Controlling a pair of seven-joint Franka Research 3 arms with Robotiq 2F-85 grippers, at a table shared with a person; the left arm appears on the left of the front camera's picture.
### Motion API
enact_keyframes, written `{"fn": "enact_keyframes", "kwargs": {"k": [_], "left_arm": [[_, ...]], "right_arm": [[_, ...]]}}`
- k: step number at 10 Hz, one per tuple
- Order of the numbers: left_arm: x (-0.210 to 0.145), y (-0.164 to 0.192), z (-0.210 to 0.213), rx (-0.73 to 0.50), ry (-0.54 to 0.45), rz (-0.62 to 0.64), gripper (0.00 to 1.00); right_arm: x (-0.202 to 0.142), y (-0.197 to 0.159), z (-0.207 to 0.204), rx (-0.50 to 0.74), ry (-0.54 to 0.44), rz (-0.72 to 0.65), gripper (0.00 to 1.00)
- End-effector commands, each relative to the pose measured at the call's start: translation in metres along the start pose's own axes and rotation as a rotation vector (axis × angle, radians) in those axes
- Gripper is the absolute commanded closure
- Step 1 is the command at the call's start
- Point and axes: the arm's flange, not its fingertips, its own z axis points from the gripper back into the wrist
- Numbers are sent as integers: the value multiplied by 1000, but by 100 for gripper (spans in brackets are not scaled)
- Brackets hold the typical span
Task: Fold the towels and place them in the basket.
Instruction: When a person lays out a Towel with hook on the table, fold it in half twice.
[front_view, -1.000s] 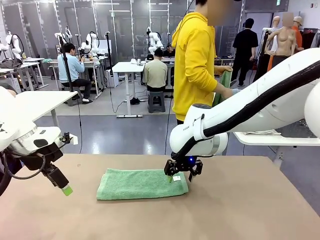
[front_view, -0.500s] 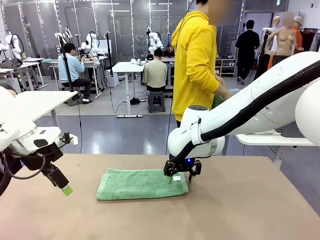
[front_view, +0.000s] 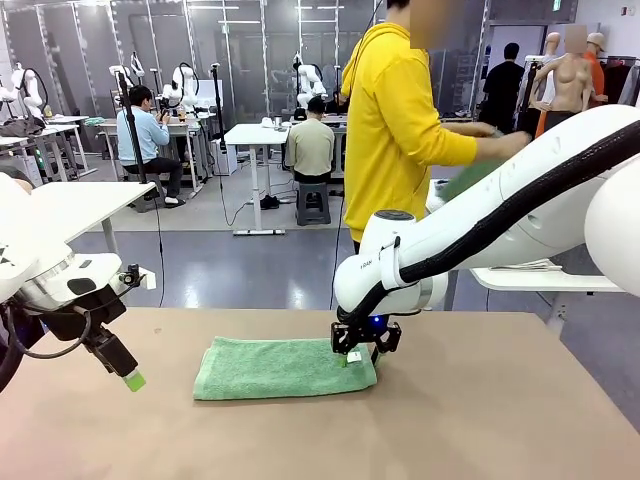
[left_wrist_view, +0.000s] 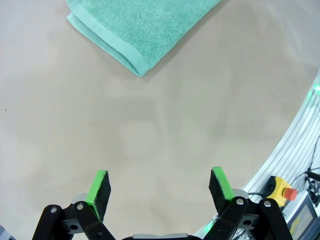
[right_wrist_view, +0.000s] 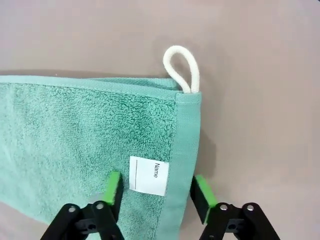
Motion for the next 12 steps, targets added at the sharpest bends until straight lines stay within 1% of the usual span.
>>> {"fn": "enact_keyframes", "kwargs": {"k": [1,2,3,4,10,11,12], "left_arm": [[4,2,0,10,7,10,0],[4,2,0,10,7,10,0],[4,2,0,10,7,10,0],[4,2,0,10,7,10,0],[4,2,0,10,7,10,0],[4,2,0,10,7,10,0],[4,2,0,10,7,10,0]], "right_arm": [[1,10,-7,-46,10,-29,100],[1,11,-7,-63,13,-32,100],[1,12,-6,-70,15,-34,91],[1,15,-4,-73,17,-34,100],[-1,26,13,-99,15,-27,100],[-4,22,18,-83,33,-22,100],[-8,9,27,-97,69,4,100]]}}
